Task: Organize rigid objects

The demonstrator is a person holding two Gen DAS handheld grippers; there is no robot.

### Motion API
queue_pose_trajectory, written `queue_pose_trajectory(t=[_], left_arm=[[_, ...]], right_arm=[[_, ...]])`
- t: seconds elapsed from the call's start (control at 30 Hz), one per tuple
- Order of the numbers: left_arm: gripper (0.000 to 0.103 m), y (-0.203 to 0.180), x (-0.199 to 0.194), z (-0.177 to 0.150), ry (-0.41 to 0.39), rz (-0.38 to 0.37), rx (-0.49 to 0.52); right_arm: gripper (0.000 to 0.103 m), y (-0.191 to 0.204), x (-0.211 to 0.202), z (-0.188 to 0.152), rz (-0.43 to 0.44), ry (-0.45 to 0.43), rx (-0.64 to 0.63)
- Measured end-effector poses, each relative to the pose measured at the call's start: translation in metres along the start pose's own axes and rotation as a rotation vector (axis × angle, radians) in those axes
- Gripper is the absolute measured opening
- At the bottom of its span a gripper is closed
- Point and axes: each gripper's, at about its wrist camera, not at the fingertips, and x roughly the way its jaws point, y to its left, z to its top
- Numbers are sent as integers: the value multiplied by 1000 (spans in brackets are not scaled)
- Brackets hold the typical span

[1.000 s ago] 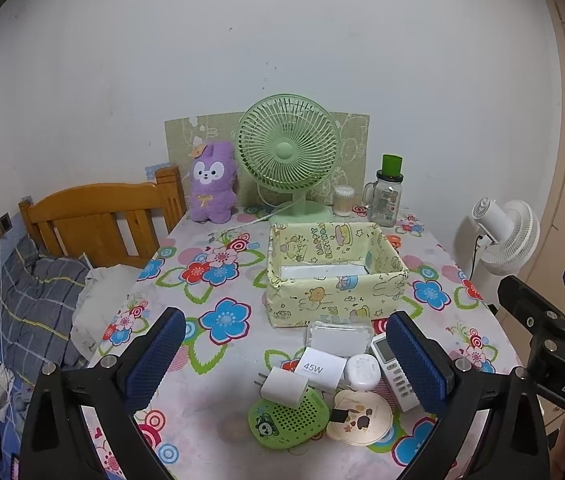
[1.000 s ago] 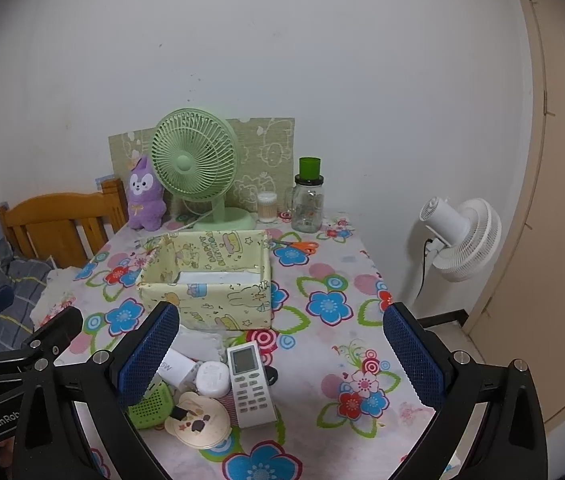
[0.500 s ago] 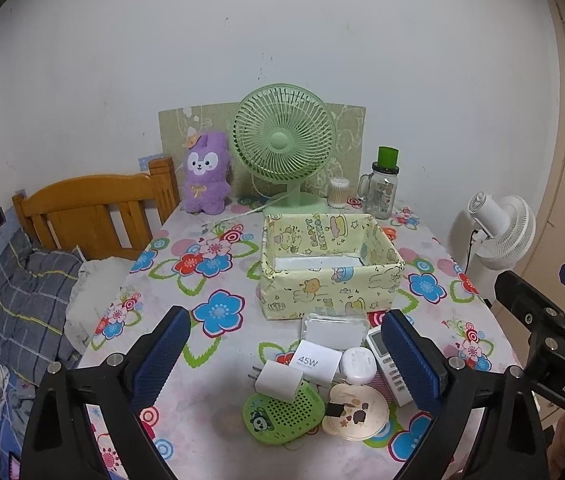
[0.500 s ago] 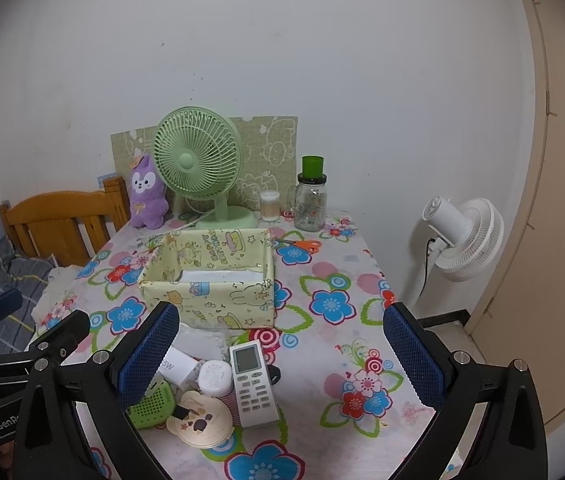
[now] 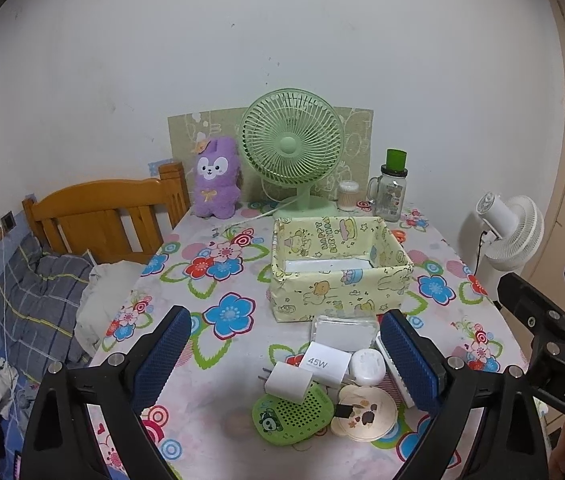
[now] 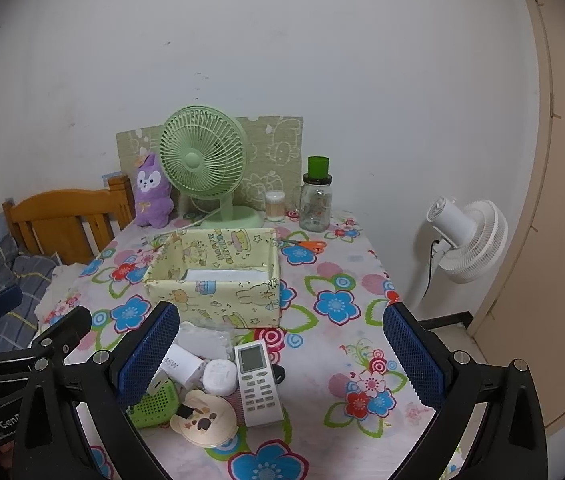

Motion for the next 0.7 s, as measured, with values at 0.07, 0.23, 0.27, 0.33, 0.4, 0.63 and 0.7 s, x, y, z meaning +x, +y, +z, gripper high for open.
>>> queue_pose_trajectory(t=[0.07,0.23,0.27,0.33,0.4,0.63,0.7], left_arm=[[96,-1,0,0,0,3,1],[96,-1,0,1,1,0,0],[96,-2,0,1,-1,-3,2],[95,-2,-1,1,-5,-9,2],[94,-2,0,2,-5,-17,1],[94,-1,0,0,-3,-21,-3],[94,-1,0,0,-3,-22,-3]], right_arm=[[103,0,1,0,2,3,2],[103,-2,1,-1,5,5,5],[103,-2,1,-1,8,5,5],[103,-2,1,-2,9,5,6],[103,-2,1,-1,8,5,5],[103,-3,1,-1,0,4,0],[103,-3,1,-1,1,7,1]])
